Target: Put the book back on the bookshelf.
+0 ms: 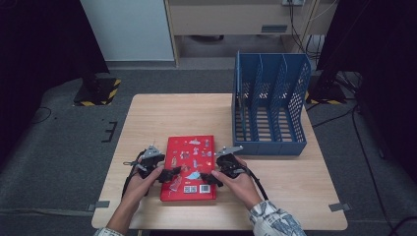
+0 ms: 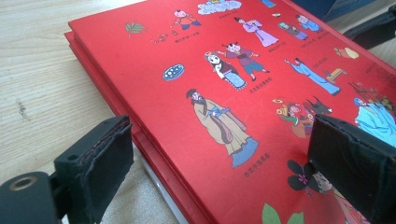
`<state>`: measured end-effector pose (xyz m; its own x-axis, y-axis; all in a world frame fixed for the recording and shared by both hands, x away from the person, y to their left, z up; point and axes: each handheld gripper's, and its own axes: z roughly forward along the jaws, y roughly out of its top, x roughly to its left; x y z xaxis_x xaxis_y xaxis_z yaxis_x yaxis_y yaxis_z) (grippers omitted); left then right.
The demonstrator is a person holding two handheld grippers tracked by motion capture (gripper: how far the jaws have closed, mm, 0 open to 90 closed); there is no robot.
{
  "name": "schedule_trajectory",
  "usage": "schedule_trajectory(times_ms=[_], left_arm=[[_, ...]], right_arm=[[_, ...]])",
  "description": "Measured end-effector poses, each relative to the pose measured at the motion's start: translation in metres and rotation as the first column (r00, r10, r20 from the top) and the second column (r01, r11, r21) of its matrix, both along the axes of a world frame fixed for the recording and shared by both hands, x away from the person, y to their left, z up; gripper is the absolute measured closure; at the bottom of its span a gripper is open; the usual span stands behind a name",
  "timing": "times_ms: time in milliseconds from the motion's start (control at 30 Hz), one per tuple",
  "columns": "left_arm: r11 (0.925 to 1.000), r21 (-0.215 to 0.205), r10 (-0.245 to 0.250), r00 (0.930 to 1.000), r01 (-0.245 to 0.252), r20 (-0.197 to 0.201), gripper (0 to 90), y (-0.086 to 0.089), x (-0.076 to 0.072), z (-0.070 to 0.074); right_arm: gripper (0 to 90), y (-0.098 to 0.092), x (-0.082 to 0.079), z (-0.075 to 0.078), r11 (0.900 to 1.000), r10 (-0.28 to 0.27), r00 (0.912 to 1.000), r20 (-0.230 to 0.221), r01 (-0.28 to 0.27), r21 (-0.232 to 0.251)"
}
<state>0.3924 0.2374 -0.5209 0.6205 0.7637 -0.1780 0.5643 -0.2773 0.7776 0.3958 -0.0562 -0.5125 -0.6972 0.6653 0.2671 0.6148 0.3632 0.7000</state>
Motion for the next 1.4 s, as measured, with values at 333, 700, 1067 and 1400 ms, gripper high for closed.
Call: schedule_trajectory(times_ms=[333,700,1067,1400], left_arm=[[0.9999,-0.001,0.012,0.9999,-0.012,-0.007,6.3,0.004,0.004,0.000],[0.9991,-0.039,0.012,0.9982,-0.014,-0.058,3.6,0.016,0.011,-0.004],[0.9932,-0.115,-0.031,0.9920,0.016,-0.122,0.0,0.022,0.022,-0.013],[0.9957,-0.093,-0.021,0.9877,0.006,-0.155,3.1,0.017,0.026,-0.006]], right_arm=[[16.9,0.009,0.000,0.004,1.000,0.001,0.9986,0.054,-0.001,0.001],[21.4,0.020,0.008,0.006,0.999,0.047,0.9977,0.049,-0.047,0.003],[10.5,0.028,0.009,0.002,0.999,0.046,0.9957,0.080,-0.045,-0.023],[12.4,0.030,0.009,0.001,0.998,0.044,0.9936,0.104,-0.040,-0.045]])
